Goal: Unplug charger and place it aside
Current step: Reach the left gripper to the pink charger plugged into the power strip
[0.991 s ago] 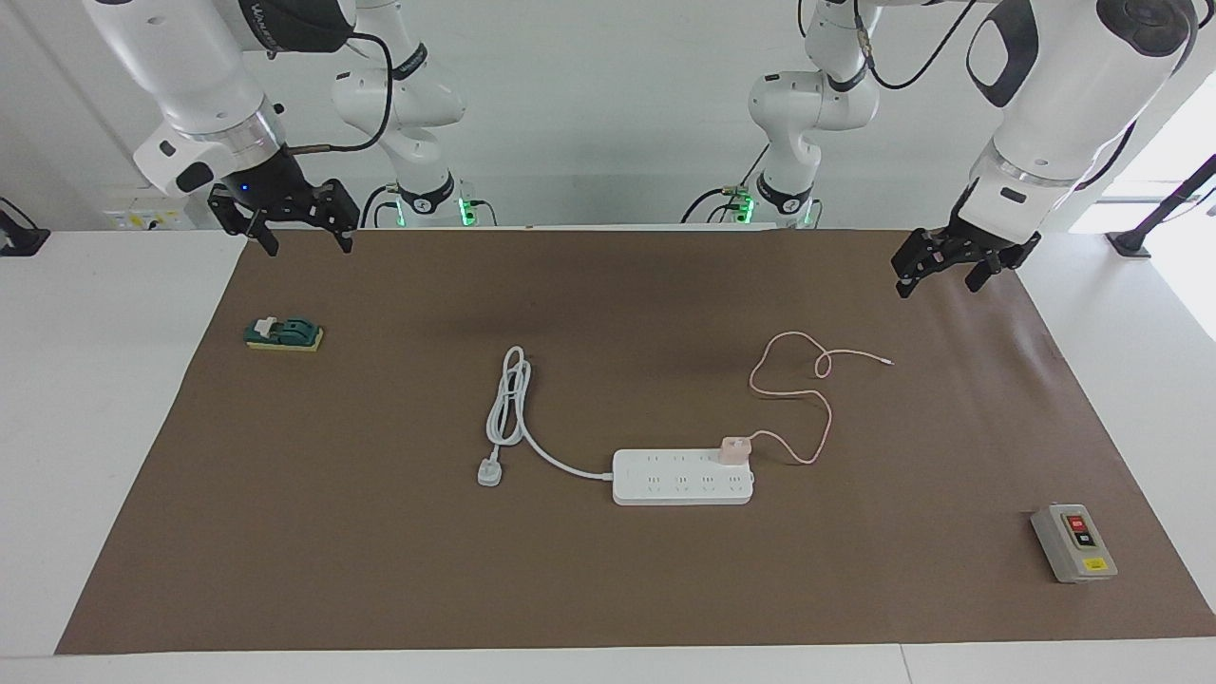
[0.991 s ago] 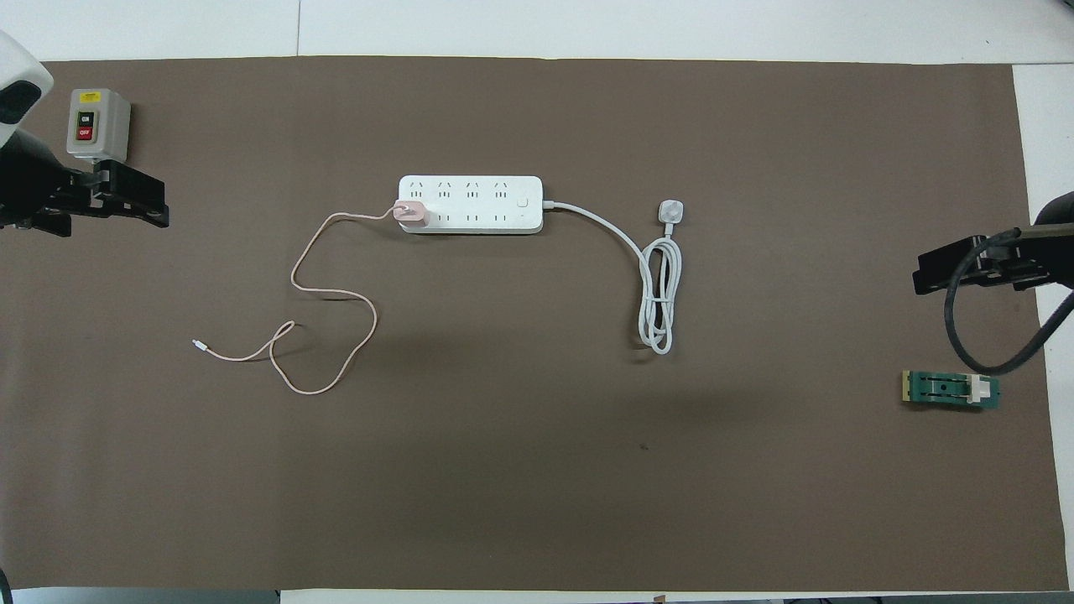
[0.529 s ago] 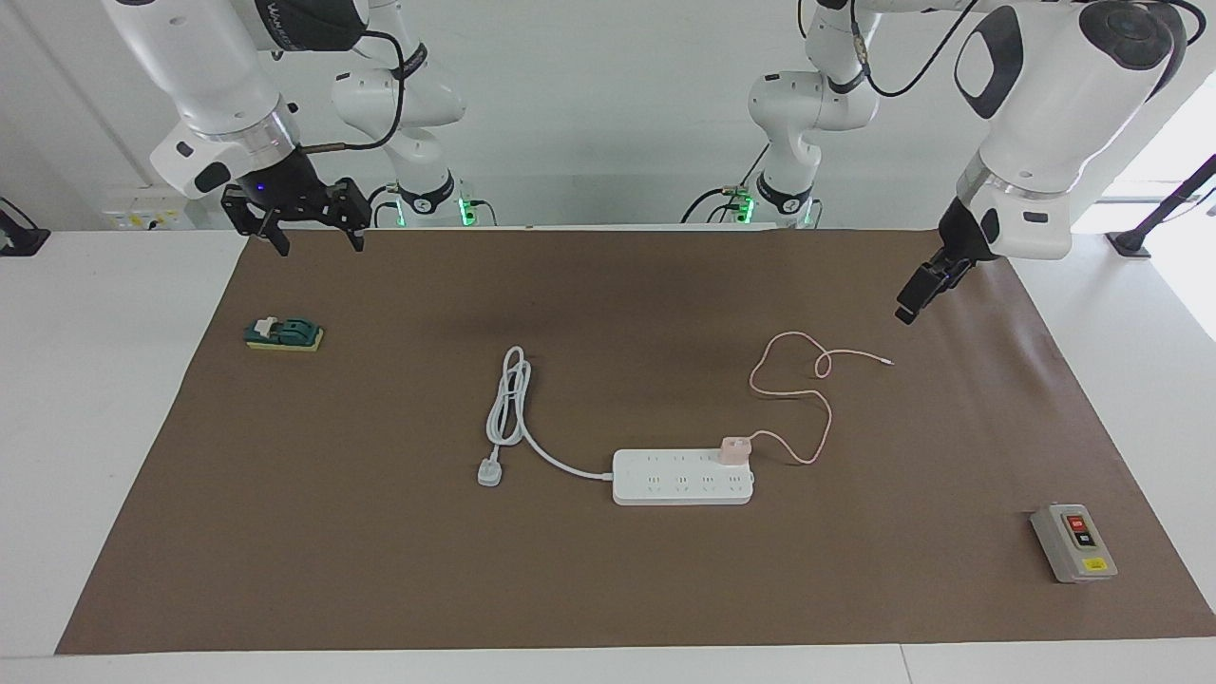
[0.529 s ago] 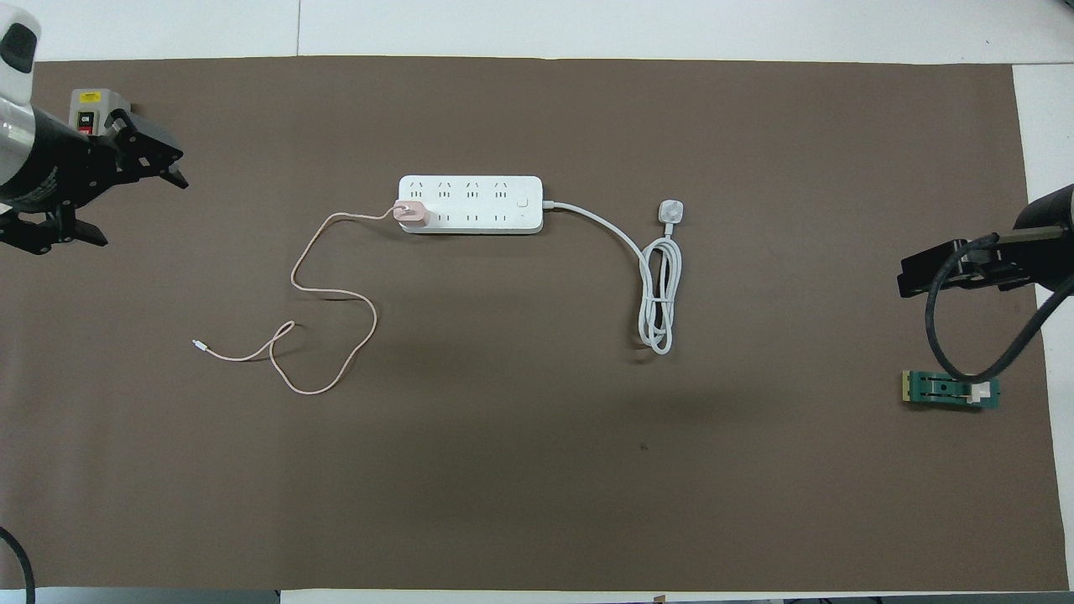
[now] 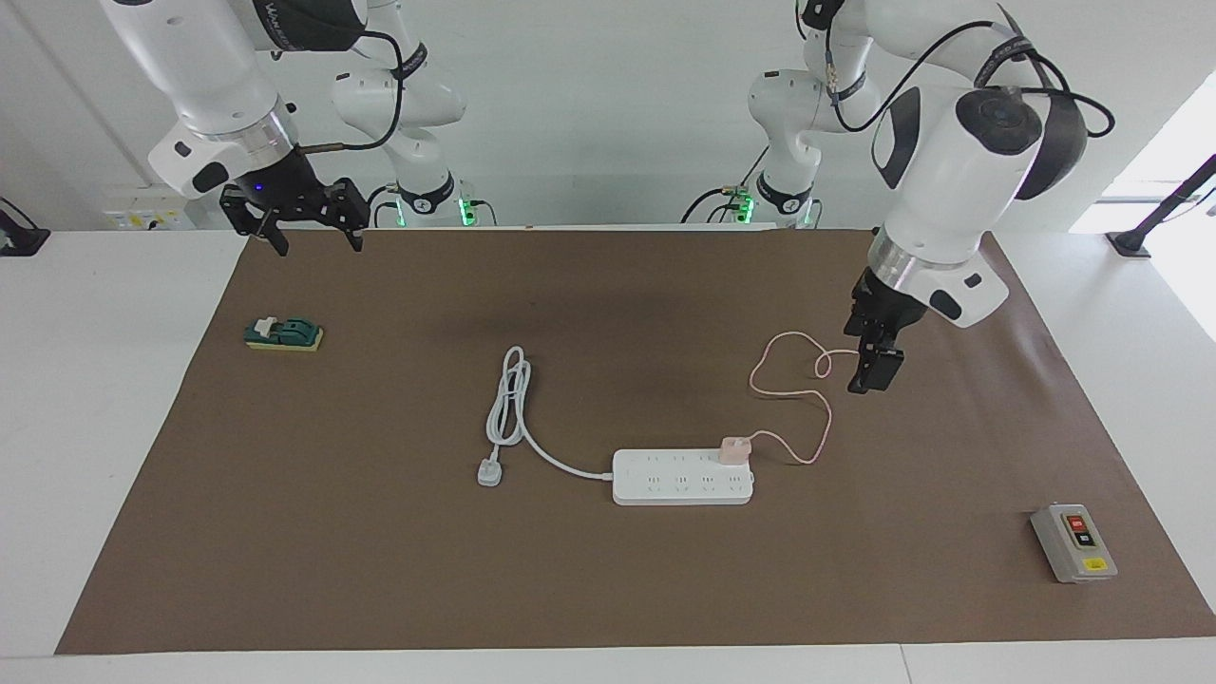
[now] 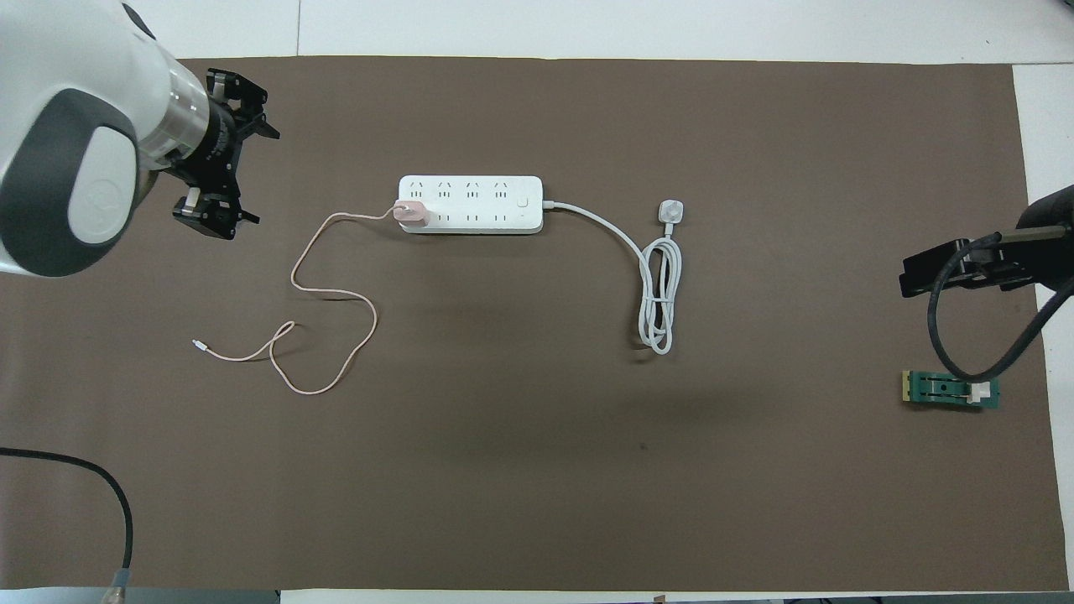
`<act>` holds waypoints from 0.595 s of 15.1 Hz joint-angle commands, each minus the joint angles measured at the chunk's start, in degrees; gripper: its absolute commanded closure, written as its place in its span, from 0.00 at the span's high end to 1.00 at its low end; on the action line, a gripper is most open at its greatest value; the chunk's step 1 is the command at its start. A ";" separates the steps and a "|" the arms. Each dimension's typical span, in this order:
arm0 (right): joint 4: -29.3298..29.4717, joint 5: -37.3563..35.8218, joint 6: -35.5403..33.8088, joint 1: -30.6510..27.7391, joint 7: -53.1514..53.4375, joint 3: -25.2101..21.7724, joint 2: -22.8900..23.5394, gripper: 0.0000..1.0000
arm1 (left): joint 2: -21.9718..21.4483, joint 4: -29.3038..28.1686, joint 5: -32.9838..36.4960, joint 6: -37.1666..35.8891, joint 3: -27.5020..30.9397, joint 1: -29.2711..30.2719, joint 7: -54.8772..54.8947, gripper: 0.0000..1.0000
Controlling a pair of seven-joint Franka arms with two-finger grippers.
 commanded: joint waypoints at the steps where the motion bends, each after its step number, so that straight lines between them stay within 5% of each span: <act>1: -0.96 0.11 1.47 -0.25 -0.82 0.27 -0.94 1.00 | 4.67 1.89 -0.21 3.04 0.72 -2.62 -8.17 1.00; 4: -3.42 0.29 1.91 1.24 1.62 0.27 -1.99 1.00 | 8.63 1.81 0.31 6.92 0.81 -5.52 -11.97 1.00; 9: -3.25 3.26 3.93 6.78 35.93 0.27 -1.20 1.00 | 11.70 1.02 2.51 11.04 0.89 -8.42 -16.71 1.00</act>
